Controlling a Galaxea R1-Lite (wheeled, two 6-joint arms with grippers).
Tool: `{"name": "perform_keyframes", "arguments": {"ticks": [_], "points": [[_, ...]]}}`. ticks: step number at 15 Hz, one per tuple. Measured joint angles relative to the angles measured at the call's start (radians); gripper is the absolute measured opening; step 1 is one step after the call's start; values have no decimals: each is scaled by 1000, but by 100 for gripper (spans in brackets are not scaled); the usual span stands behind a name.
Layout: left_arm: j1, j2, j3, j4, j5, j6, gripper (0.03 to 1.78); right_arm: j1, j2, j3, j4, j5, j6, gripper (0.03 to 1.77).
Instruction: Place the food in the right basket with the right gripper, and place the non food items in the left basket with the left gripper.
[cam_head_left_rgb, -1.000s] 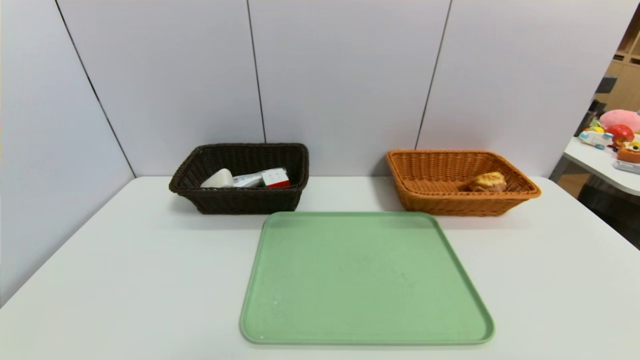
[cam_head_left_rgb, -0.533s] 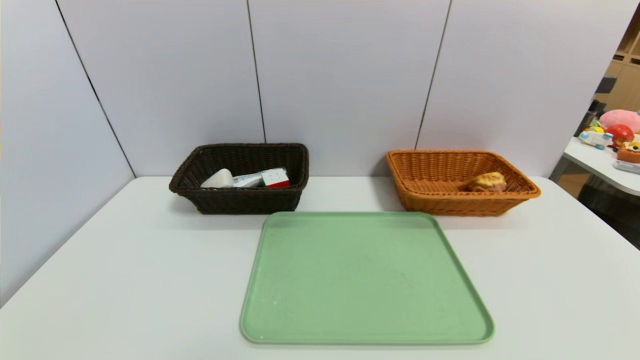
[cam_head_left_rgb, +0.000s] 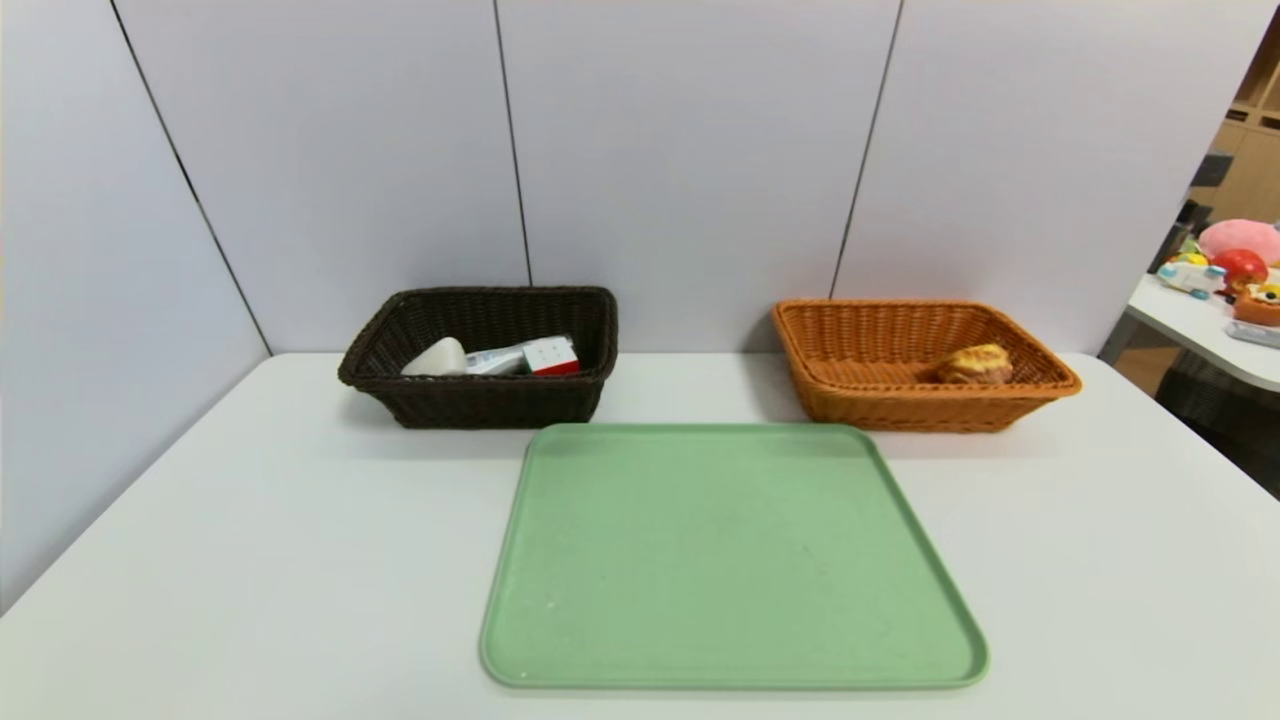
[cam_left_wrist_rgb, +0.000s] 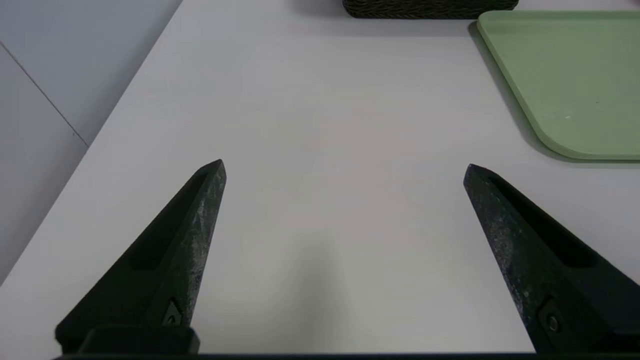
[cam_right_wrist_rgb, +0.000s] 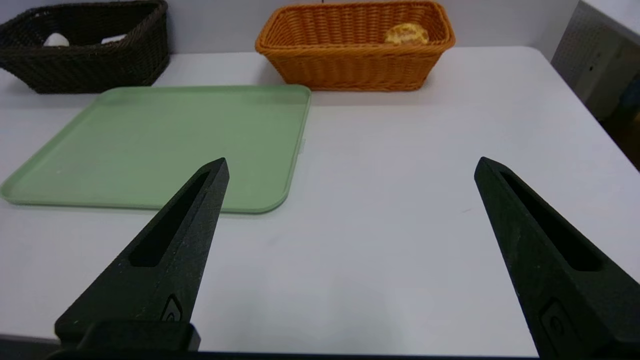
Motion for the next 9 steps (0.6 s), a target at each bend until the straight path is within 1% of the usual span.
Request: {"name": "perform_keyframes", "arguments": {"ticks": [1,3,4,5,6,8,9], "points": [[0,-11,39,-52,14,22,169,1,-13,41,-63,-5,-1,169],[0,-33,106,-119,50,70,169,2,-39,121,-193,-41,-5,169],[0,-42,136,-134,73,99,169,3,-58,148,-225,-54,-11,169],[0,-47,161,-148,83,122,169,3,-83,177,-232,-59,-24,169],[0,-52,183,-180,82,133,169,4,-103,211,-236,-73,-47,169],[0,-57,222,-237,75,164,169,4,-127,281,-274,-125,-80,169],[0,-63,231,-241,67,178,169,4,-133,316,-310,-131,-86,169]]}}
